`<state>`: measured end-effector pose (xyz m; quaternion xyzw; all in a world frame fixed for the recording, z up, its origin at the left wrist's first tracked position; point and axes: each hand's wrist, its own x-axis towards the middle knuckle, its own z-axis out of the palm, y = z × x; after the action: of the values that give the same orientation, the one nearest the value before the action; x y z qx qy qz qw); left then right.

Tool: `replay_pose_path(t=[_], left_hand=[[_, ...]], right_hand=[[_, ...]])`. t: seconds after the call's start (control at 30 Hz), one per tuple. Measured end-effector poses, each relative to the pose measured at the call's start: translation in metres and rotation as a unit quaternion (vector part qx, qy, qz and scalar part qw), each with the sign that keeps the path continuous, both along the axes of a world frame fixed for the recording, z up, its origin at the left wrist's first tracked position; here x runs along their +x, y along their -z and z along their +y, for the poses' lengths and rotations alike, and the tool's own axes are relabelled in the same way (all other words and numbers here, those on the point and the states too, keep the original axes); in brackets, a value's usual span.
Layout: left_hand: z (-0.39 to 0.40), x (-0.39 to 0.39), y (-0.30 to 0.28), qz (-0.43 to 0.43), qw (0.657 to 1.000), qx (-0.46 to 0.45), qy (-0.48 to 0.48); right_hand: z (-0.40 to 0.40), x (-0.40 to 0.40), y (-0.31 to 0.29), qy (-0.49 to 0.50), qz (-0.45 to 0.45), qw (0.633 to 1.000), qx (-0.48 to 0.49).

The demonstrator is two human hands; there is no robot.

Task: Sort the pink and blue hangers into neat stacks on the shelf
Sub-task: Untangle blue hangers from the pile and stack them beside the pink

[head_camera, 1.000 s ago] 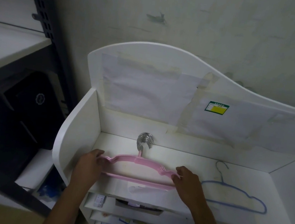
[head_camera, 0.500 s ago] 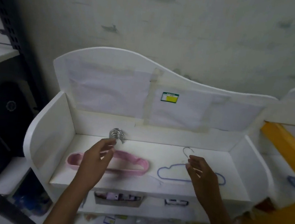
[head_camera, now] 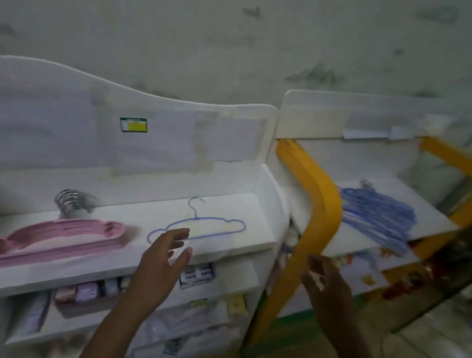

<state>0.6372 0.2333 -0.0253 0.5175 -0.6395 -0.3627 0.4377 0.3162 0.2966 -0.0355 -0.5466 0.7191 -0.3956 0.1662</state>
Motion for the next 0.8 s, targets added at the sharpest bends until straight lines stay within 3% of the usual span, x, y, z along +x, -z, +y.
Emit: replay_pose_path(t=[0.43,0.63,0.8], left_hand=[[0.007,-0.203,-0.011,-0.039,0.990,-0.008,0.136],[-0.018,-0.296,-0.010,-0.026,0.979,0.025,0.201],[-0.060,-0.371,-0.009,-0.012,0.972,-0.011,0.236]], right_hand=[[0.103,-0.155,-0.009,0.160,-0.013,0.987,0.007],[0.102,-0.217,-0.005,0.199,0.002,0.980,0.023],[0.071,-0.284,-0.010,0.213,0.011,0.976,0.043]])
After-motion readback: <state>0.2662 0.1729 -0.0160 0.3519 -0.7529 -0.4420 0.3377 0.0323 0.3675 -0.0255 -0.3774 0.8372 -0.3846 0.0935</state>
